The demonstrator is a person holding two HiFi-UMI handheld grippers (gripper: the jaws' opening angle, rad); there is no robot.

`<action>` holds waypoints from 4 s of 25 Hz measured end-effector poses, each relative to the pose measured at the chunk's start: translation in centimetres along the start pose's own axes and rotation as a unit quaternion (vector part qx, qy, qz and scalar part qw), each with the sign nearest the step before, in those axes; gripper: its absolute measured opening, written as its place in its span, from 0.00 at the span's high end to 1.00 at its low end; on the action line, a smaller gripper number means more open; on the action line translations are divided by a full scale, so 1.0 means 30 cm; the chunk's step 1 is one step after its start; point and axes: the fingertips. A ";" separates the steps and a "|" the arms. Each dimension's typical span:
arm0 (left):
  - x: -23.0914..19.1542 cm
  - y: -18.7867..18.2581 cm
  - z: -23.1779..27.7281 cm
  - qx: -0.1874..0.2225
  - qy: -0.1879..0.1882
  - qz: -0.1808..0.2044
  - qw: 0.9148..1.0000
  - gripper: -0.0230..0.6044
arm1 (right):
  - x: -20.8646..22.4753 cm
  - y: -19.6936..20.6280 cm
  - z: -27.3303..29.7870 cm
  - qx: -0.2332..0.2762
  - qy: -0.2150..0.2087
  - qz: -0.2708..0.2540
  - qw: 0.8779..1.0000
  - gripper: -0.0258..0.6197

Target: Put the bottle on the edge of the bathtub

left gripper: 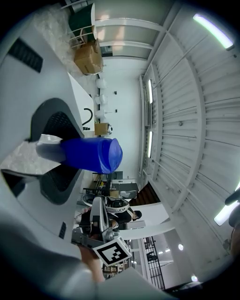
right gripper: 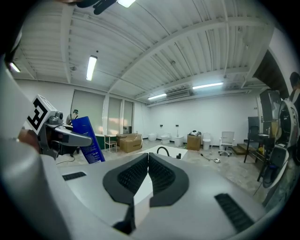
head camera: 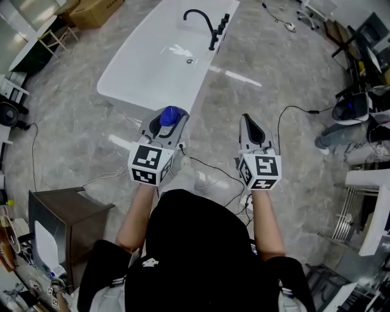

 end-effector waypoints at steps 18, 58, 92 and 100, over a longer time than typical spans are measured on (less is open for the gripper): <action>-0.329 -0.074 0.610 -0.026 0.047 0.006 0.999 0.70 | 0.252 -0.066 0.620 -0.026 0.036 0.029 0.999 0.93; -0.284 0.506 1.459 -0.177 0.018 -0.033 0.984 0.70 | 0.780 0.544 1.160 -0.209 -0.067 0.087 0.972 0.93; -0.291 1.041 1.770 -0.239 0.000 -0.026 0.971 0.70 | 0.731 1.032 1.248 -0.308 -0.122 0.129 0.935 0.93; -0.298 1.080 1.801 -0.228 -0.011 -0.017 0.974 0.70 | 0.706 1.078 1.255 -0.317 -0.134 0.129 0.930 0.93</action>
Point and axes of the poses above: the fingertips, and each gripper's own axes: z forward along the fingers, x to its right, y out of its underside, and after that the axes turned 13 degrees about -y, right-handed
